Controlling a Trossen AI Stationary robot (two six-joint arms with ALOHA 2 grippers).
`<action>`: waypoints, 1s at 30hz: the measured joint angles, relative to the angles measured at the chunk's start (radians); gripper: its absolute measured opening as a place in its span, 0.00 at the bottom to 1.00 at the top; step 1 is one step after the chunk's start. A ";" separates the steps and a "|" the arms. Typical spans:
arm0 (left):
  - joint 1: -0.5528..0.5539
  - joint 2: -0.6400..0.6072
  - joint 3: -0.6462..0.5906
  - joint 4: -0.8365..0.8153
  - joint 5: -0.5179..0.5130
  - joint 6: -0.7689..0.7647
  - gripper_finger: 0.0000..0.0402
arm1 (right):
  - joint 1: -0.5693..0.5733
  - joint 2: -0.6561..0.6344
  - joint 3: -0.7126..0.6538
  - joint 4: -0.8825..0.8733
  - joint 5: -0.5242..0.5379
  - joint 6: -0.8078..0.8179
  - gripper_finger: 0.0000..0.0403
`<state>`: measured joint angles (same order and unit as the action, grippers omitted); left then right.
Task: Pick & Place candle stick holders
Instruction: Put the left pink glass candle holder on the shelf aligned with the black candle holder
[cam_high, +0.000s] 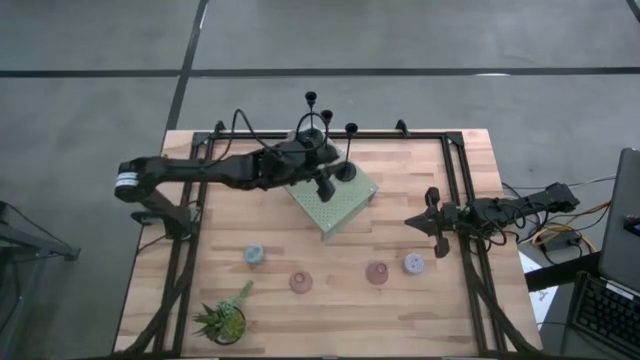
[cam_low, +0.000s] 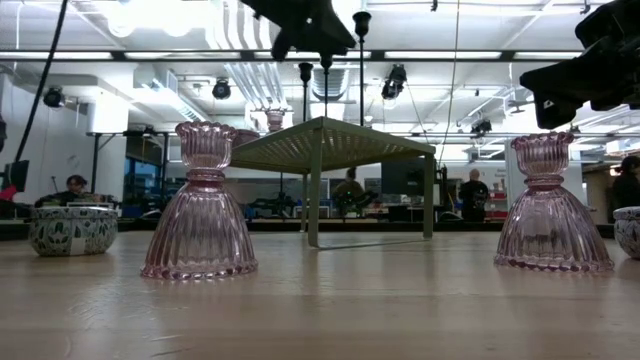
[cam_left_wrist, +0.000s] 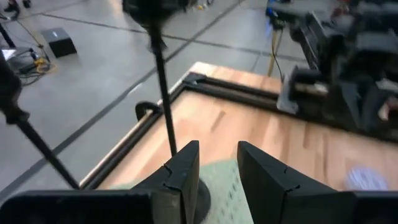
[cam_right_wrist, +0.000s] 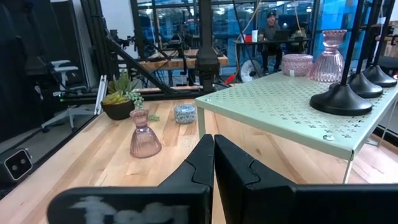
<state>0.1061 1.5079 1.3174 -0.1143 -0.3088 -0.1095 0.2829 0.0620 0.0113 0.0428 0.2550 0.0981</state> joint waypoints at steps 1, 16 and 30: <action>-0.008 -0.014 0.000 -0.033 0.002 0.008 0.29 | 0.000 0.000 0.000 0.000 0.000 0.002 0.02; -0.240 -0.238 -0.158 -0.155 0.007 -0.043 0.28 | 0.000 0.000 0.000 0.000 0.000 0.004 0.02; -0.457 -0.217 -0.269 -0.218 0.144 -0.173 0.42 | 0.000 0.000 0.000 0.000 0.000 0.004 0.02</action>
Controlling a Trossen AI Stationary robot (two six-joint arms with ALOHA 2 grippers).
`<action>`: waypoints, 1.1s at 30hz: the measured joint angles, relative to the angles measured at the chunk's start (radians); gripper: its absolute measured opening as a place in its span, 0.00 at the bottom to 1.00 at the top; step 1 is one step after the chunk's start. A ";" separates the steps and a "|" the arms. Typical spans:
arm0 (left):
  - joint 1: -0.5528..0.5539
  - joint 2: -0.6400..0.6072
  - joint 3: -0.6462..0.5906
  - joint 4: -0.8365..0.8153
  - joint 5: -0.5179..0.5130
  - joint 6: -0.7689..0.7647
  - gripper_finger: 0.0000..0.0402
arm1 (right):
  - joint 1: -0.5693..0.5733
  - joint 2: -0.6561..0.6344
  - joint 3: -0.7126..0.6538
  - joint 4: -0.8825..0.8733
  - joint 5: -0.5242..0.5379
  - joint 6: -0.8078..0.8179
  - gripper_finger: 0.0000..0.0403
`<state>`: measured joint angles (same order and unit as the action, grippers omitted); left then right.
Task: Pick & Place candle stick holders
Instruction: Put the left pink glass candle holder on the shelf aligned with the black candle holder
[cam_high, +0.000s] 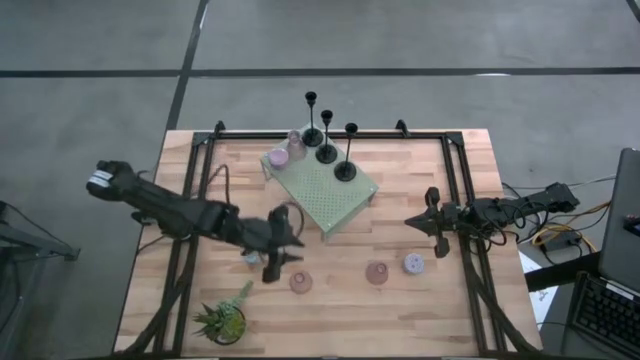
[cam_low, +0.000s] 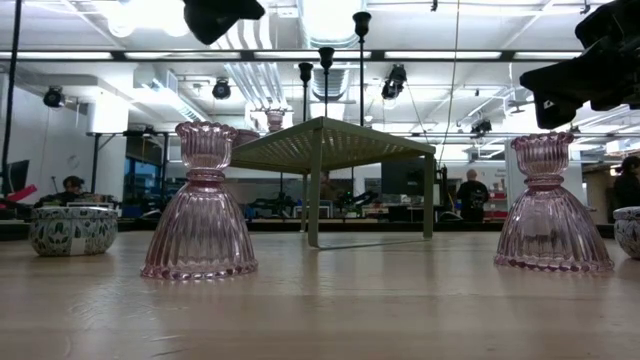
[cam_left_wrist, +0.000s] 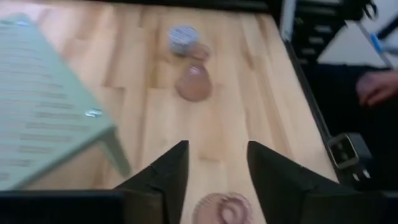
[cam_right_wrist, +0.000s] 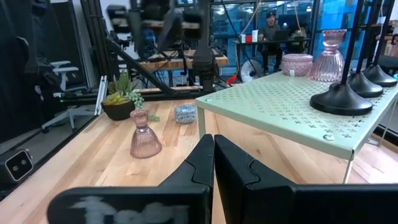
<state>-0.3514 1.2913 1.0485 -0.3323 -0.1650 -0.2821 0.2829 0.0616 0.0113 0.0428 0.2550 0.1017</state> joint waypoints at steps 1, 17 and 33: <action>-0.017 0.011 0.000 0.001 -0.002 0.000 0.45 | 0.000 0.000 0.000 0.000 0.000 -0.001 0.02; -0.101 0.206 -0.008 0.002 -0.018 -0.067 0.79 | 0.000 0.000 0.000 0.000 0.000 -0.004 0.02; -0.116 0.297 -0.008 -0.020 0.010 -0.106 0.78 | 0.000 0.000 0.000 0.000 0.000 -0.001 0.02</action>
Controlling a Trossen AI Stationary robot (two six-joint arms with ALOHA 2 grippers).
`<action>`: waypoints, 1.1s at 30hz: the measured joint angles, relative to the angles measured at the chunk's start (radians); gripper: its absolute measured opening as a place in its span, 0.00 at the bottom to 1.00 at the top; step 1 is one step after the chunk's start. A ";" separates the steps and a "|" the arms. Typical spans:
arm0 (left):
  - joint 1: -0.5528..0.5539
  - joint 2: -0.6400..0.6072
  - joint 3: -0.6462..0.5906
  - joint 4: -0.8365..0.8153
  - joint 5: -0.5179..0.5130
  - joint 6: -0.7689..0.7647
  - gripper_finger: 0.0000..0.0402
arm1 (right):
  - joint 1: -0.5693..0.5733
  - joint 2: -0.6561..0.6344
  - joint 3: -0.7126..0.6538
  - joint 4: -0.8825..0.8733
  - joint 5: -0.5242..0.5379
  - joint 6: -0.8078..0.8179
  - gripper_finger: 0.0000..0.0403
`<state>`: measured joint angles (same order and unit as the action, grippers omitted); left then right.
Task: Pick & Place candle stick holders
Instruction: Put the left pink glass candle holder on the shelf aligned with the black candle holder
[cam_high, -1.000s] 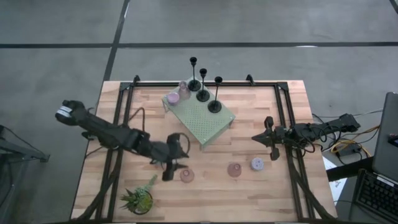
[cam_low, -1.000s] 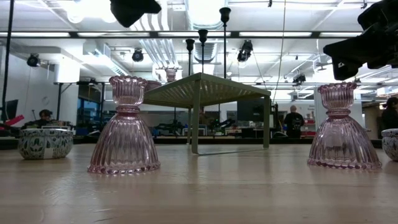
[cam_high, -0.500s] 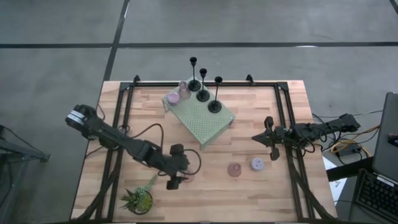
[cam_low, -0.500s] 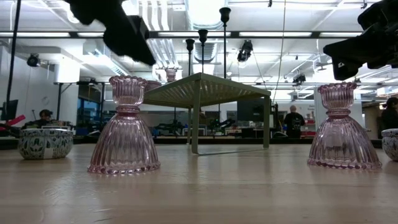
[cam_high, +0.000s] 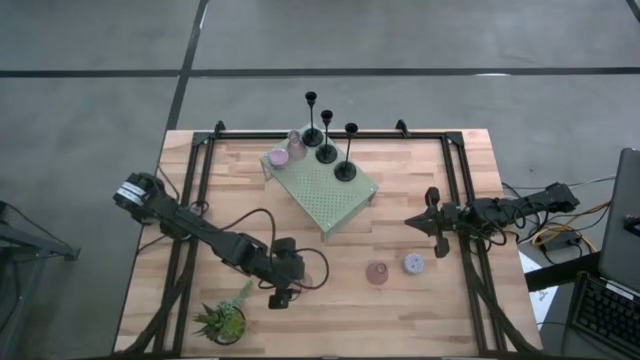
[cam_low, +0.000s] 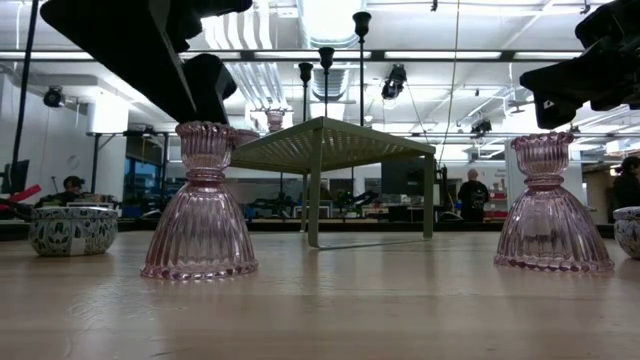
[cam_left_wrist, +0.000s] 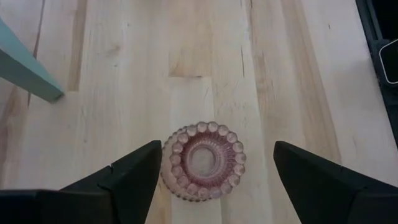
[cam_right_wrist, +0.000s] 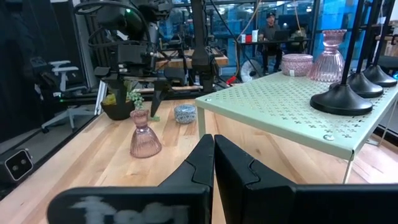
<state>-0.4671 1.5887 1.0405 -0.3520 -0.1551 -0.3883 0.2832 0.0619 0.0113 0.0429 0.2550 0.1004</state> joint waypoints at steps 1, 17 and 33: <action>0.000 0.001 0.000 -0.001 0.000 -0.004 0.78 | 0.000 0.000 0.000 0.000 0.000 0.001 0.02; 0.000 0.007 0.000 0.000 0.000 -0.014 0.70 | 0.000 0.000 0.000 0.000 0.000 0.000 0.02; -0.001 0.007 -0.016 -0.001 -0.031 -0.007 0.51 | 0.000 0.000 0.000 0.000 0.000 -0.003 0.02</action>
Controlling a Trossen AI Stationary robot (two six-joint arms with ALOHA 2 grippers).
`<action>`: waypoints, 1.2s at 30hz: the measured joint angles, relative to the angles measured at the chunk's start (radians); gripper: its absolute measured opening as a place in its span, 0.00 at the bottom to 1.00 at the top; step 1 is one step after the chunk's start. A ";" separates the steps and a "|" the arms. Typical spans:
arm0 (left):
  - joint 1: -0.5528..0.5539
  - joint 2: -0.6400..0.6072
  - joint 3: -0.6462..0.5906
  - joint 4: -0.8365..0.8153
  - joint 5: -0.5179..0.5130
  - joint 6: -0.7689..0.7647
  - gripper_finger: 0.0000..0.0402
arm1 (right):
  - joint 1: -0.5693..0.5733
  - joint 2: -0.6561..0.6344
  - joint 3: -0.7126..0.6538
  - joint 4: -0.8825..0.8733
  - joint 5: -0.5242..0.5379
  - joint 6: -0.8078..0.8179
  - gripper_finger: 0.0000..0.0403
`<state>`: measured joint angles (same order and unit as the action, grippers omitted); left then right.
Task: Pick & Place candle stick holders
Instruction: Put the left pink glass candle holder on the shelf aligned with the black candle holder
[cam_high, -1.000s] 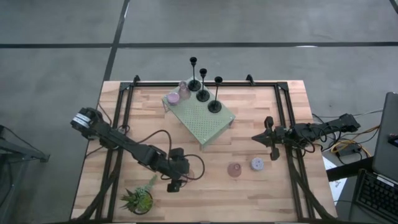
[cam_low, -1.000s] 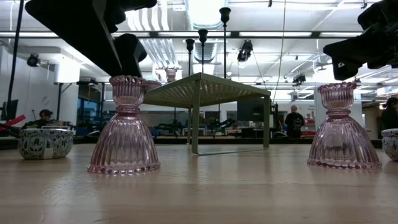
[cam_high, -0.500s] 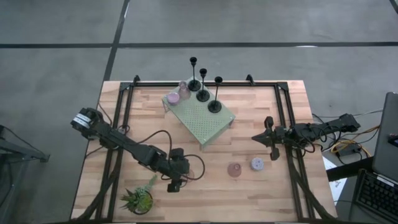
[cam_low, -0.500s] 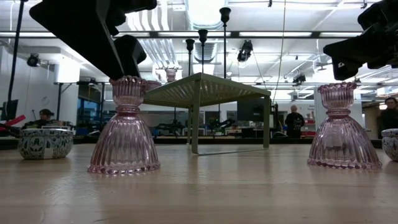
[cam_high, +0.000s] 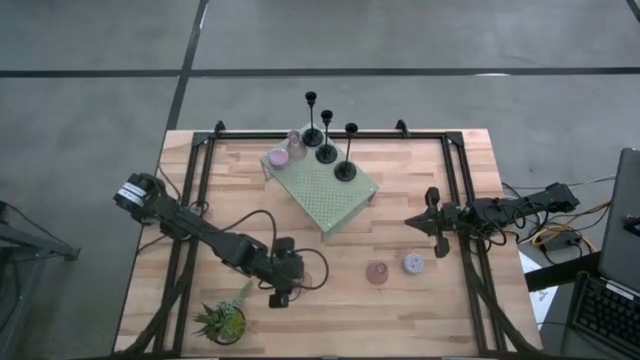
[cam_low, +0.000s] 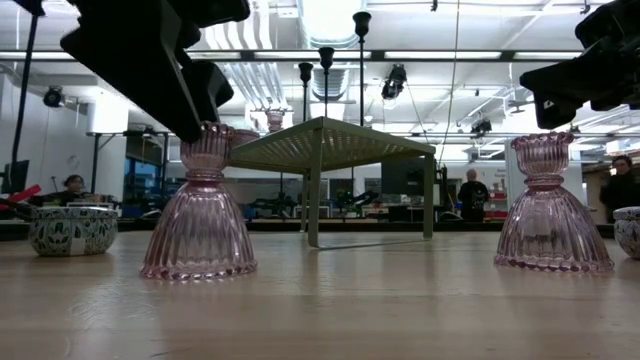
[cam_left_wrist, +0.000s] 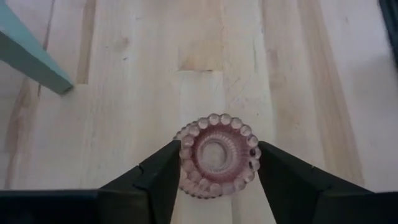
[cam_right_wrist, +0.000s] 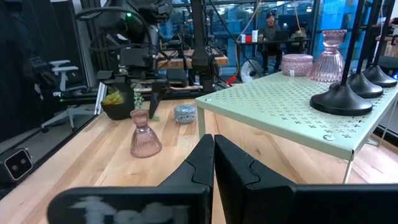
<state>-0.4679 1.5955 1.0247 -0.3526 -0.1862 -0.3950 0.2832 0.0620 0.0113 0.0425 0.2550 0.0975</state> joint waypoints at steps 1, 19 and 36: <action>0.000 0.000 -0.003 0.001 -0.008 0.000 0.51 | 0.000 0.000 0.000 0.000 0.000 0.001 0.02; 0.001 -0.009 -0.004 0.011 -0.025 0.009 0.48 | 0.000 0.000 0.000 0.000 0.000 0.003 0.02; 0.002 -0.094 -0.003 0.018 -0.025 0.023 0.48 | 0.000 0.000 0.000 0.000 0.000 0.001 0.02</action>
<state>-0.4658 1.5020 1.0215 -0.3344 -0.2108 -0.3722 0.2832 0.0620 0.0113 0.0426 0.2550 0.0981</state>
